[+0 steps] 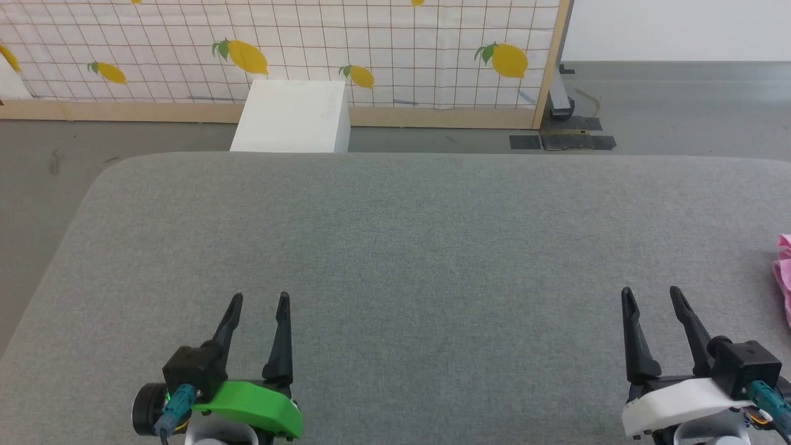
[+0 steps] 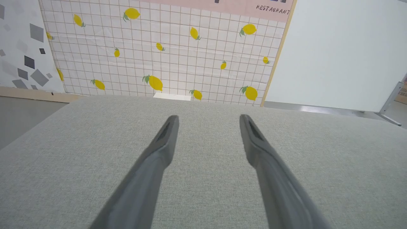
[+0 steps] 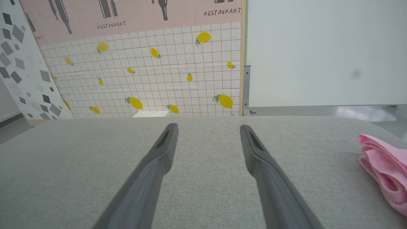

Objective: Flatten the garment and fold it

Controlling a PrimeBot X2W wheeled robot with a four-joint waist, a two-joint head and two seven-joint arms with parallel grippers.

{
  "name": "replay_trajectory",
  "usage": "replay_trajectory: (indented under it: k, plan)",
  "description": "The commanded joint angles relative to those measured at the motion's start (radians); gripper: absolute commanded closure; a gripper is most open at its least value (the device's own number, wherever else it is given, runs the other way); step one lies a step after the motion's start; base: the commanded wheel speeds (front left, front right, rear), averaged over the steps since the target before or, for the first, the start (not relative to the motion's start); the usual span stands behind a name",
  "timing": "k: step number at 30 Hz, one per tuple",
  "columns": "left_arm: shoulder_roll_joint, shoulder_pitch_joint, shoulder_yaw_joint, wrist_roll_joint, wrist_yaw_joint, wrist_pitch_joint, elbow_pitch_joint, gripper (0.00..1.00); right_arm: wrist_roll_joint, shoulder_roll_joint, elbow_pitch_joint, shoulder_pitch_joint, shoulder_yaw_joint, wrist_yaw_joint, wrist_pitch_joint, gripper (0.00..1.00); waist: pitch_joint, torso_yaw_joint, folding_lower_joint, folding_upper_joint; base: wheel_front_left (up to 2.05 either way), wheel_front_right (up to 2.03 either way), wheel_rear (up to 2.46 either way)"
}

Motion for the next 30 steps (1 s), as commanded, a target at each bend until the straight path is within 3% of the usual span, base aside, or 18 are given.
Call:
replay_trajectory:
  k: [1, 5, 6, 30]
  plan:
    - [-0.004, 0.013, -0.001, 0.005, 0.003, -0.004, -0.005, 0.0, 0.004, 0.002, 0.001, 0.01, 0.001, -0.002, -0.009, 0.0, 0.001, -0.001, 0.0001, 0.0, 0.0, 0.0, 0.0]
    - [-0.005, 0.01, -0.004, 0.001, 0.009, -0.004, -0.007, 0.0, 0.01, 0.002, 0.006, 0.012, -0.004, -0.002, -0.012, 0.0, 0.0, 0.0, 0.0001, 0.0, 0.0, 0.0, 0.0]
    - [0.0, 0.0, -0.003, -0.002, 0.002, 0.0, -0.004, 1.0, 0.002, 0.0, 0.004, 0.0, -0.004, 0.0, -0.006, 1.0, 0.0, 0.0, 0.0001, 0.0, 0.0, 0.0, 0.0]
    - [-0.001, 0.001, 0.006, 0.016, 0.009, 0.028, -0.02, 1.0, -0.011, 0.0, -0.012, -0.003, 0.005, 0.0, 0.021, 1.0, 0.002, -0.001, 0.0001, 0.0, 0.0, 0.0, 0.0]
